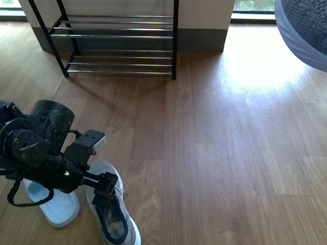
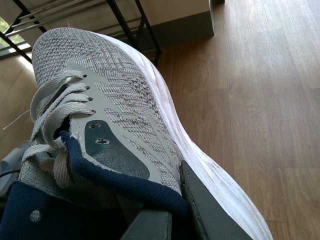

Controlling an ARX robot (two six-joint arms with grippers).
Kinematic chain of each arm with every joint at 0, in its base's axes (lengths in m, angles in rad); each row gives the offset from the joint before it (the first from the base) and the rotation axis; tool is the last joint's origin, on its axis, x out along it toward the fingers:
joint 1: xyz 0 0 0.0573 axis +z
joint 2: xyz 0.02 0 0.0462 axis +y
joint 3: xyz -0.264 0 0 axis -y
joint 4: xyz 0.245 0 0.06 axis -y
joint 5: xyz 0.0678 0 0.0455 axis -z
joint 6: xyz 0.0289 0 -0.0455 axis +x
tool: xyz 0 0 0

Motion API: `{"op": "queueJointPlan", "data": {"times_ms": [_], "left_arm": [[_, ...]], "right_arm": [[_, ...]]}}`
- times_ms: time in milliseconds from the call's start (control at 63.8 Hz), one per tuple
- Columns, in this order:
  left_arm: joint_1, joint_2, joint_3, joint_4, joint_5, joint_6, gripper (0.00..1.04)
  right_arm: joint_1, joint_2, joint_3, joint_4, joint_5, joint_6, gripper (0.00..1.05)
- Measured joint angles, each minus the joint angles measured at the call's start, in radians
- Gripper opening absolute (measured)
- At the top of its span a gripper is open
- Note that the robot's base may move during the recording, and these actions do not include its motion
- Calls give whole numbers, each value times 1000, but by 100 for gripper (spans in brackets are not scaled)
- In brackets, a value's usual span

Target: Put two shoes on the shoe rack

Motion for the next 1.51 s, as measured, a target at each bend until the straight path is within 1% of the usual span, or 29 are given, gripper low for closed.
{"op": "queueJointPlan", "data": {"times_ms": [94, 157, 282, 345, 423, 486, 565, 643, 768, 878, 1082, 1506], "left_arm": [[-5, -13, 38, -45, -67, 13, 95], [-6, -14, 54, -42, -98, -11, 95], [-13, -14, 44, 30, -158, -159, 95], [-29, -14, 20, 70, -203, -247, 95], [-56, -9, -20, 126, -208, -363, 95], [-85, -5, -56, 177, -194, -468, 95], [-118, -5, -95, 233, -166, -570, 95], [-146, -5, -121, 264, -161, -637, 95], [-182, -5, -169, 275, -211, -742, 95], [-191, -5, -217, 297, -243, -813, 95], [-196, 12, -245, 304, -257, -857, 95], [-193, 163, -135, 277, -242, -874, 95]], "right_arm": [[0, 0, 0, 0, 0, 0, 1], [0, 0, 0, 0, 0, 0, 1], [0, 0, 0, 0, 0, 0, 1], [0, 0, 0, 0, 0, 0, 1], [0, 0, 0, 0, 0, 0, 1], [0, 0, 0, 0, 0, 0, 1], [0, 0, 0, 0, 0, 0, 1], [0, 0, 0, 0, 0, 0, 1], [0, 0, 0, 0, 0, 0, 1], [0, 0, 0, 0, 0, 0, 1], [0, 0, 0, 0, 0, 0, 1], [0, 0, 0, 0, 0, 0, 1]]}}
